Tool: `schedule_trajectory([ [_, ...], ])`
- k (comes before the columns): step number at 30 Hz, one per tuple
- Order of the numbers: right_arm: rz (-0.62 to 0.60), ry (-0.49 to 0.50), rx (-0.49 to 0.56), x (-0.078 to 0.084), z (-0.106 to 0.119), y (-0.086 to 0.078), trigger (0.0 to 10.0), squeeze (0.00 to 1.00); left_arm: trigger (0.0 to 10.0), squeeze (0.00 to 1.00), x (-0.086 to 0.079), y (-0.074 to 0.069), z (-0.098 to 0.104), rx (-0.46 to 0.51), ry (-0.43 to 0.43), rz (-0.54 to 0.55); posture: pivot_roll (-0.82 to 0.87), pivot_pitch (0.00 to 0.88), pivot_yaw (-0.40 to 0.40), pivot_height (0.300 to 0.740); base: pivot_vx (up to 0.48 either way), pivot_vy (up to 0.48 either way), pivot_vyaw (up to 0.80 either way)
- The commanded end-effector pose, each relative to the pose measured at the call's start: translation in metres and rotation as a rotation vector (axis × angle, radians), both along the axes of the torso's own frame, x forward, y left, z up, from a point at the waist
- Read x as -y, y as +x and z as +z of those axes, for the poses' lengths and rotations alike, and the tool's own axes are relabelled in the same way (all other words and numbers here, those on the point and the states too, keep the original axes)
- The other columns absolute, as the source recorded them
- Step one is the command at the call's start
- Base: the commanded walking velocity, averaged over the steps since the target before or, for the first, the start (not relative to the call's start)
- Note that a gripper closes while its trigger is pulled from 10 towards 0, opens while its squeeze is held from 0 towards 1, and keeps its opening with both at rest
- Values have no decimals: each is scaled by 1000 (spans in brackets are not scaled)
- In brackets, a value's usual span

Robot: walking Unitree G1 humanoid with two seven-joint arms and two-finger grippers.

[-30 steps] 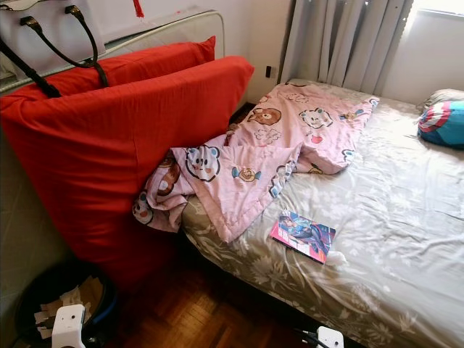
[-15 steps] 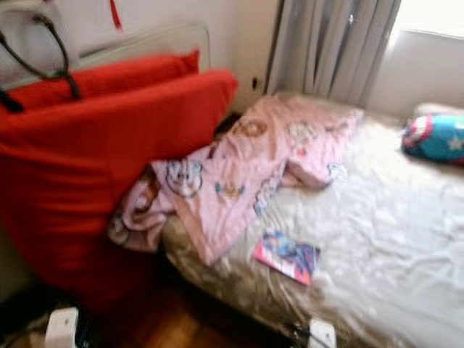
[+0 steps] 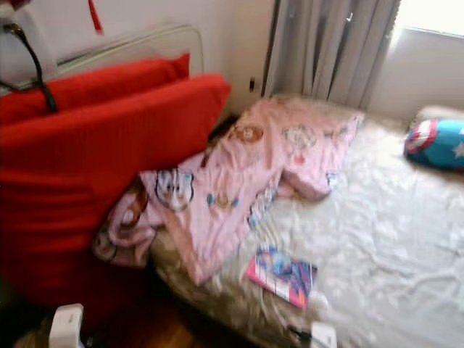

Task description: Clean up the room

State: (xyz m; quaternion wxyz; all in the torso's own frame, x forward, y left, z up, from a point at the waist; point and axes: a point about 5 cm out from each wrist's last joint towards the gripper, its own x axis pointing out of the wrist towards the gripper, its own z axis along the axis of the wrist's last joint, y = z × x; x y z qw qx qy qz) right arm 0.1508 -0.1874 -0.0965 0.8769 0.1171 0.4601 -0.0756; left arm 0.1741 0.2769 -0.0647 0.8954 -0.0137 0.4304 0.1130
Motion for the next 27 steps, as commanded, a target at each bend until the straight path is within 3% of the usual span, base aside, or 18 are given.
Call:
schedule_trajectory([
  [1, -35, -5, -17, 9, -2, -9, 10000, 0, 10000, 0, 4, 6, 2, 17, -10, -16, 40, 0, -14, 740, 0, 0, 0],
  [12, -155, 35, 75, 10, 1, -8, 10000, 0, 10000, 0, 5, 10, 6, 130, -52, -5, 22, 0, -10, 740, 0, 0, 0],
  [21, -159, 37, 244, 17, 10, -5, 10000, 0, 10000, 0, 9, 12, 12, 297, -100, 28, 12, 0, -31, 740, 0, 0, 0],
  [22, -147, 11, 345, 17, 25, 27, 10000, 0, 10000, 0, 9, 13, 14, 317, -99, 14, 6, 0, -33, 740, 0, 0, 0],
  [23, -141, -31, 511, 14, 57, 80, 10000, 0, 10000, 0, 10, 15, 16, 339, -76, -35, 4, 0, -34, 740, 0, 0, 0],
  [24, -150, -41, 558, 15, 67, 92, 10000, 0, 10000, 0, 10, 15, 17, 352, -81, -37, -4, 0, -33, 740, 0, 0, 0],
  [27, -157, -49, 588, 17, 72, 97, 10000, 0, 10000, 0, 11, 14, 18, 375, -87, -33, -4, 0, -33, 740, 0, 0, 0],
])
